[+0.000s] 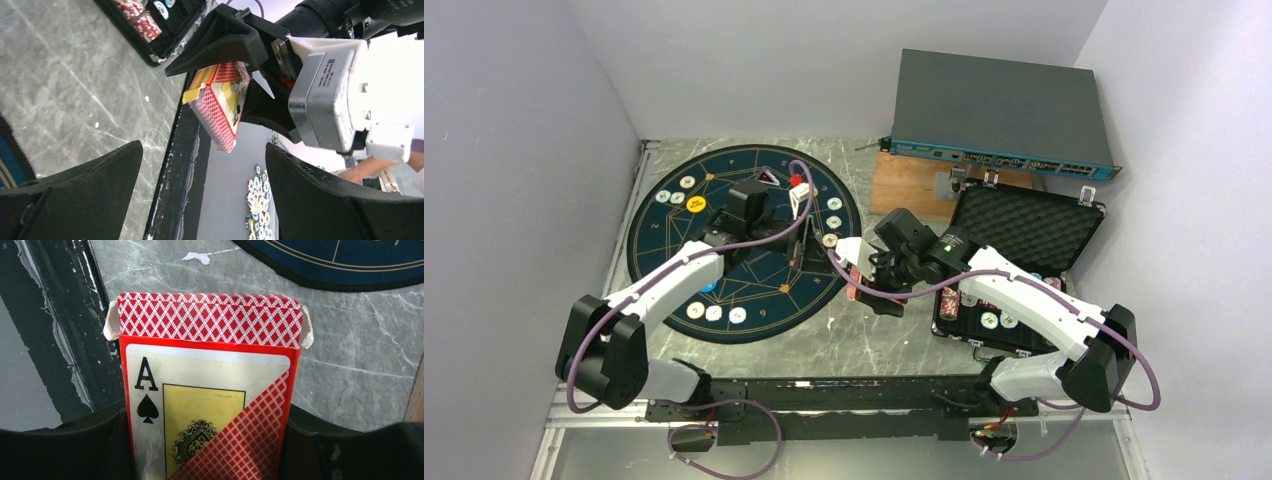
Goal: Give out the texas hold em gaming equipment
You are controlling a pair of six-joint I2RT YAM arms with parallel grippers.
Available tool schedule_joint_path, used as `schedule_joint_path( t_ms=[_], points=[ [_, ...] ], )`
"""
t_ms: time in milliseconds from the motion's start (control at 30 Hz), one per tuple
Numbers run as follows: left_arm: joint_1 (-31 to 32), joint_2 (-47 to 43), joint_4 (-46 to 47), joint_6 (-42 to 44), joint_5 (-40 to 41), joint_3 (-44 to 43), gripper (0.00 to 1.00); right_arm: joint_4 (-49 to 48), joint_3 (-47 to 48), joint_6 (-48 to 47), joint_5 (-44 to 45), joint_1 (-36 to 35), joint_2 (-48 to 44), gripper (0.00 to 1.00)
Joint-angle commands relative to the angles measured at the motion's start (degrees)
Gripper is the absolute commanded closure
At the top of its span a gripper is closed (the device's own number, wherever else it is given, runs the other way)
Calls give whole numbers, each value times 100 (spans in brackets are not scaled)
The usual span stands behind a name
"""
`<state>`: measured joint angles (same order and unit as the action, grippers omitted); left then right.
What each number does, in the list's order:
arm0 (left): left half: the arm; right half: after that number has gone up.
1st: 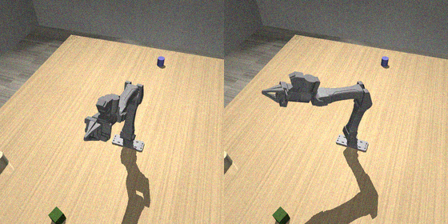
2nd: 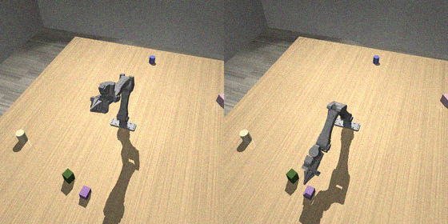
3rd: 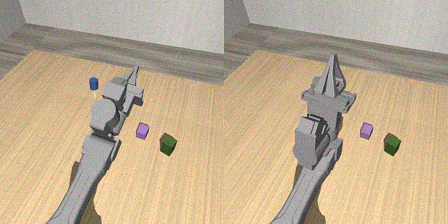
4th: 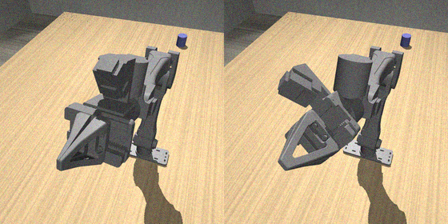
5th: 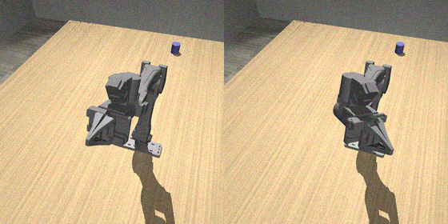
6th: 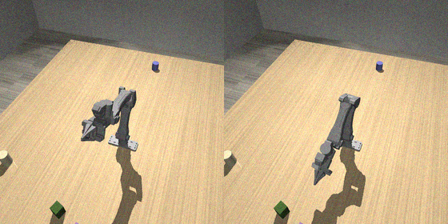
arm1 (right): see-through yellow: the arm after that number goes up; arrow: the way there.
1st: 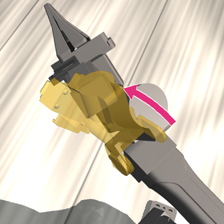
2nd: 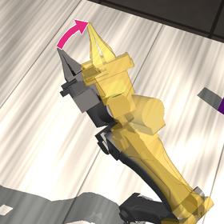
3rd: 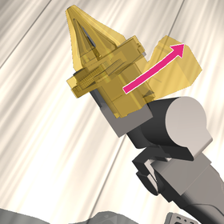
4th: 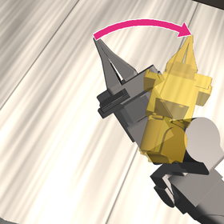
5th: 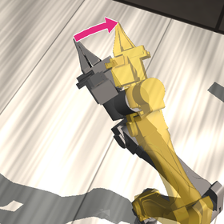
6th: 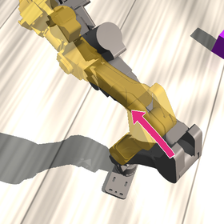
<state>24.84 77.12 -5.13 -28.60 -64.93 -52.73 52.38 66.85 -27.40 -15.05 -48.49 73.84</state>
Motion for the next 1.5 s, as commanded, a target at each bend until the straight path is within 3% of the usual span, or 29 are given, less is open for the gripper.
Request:
schedule_joint_path(
  t_ms=[0, 133, 300, 467, 600, 700, 900, 1100, 1233, 1367, 1467],
  points=[
    [339, 264, 900, -633, -120, -43, 3, -315, 356, 63, -51, -42, -11, 100],
    [506, 566, 1192, -923, -129, -124, 9, -377, 389, 79, -20, -55, 3, 100],
    [661, 765, 779, -652, 68, -278, 17, -369, 434, 116, -24, -64, -55, 100],
    [353, 641, 561, -585, 107, 29, 35, -319, 351, 127, -11, -64, -196, 100],
    [122, 397, 346, -466, 153, 177, 42, -288, 270, 128, 25, -64, -259, 100],
    [42, 208, 418, -428, 83, 229, 42, -290, 210, 122, 43, -64, -283, 100],
    [71, -288, 1758, -1026, -227, 559, 20, -295, 188, 107, 98, -64, -217, 100],
    [485, 222, 1078, -685, 132, 110, 20, -385, 321, 148, 36, -64, -134, 100],
    [574, 562, 851, -609, 141, -130, 27, -355, 376, 135, -49, -64, -164, 100],
    [524, 635, 223, -218, 273, -273, 40, -316, 373, 147, -16, -64, -240, 100],
    [331, 477, 429, -403, 203, 14, 49, -284, 307, 156, 2, -64, -311, 100]
  ],
)
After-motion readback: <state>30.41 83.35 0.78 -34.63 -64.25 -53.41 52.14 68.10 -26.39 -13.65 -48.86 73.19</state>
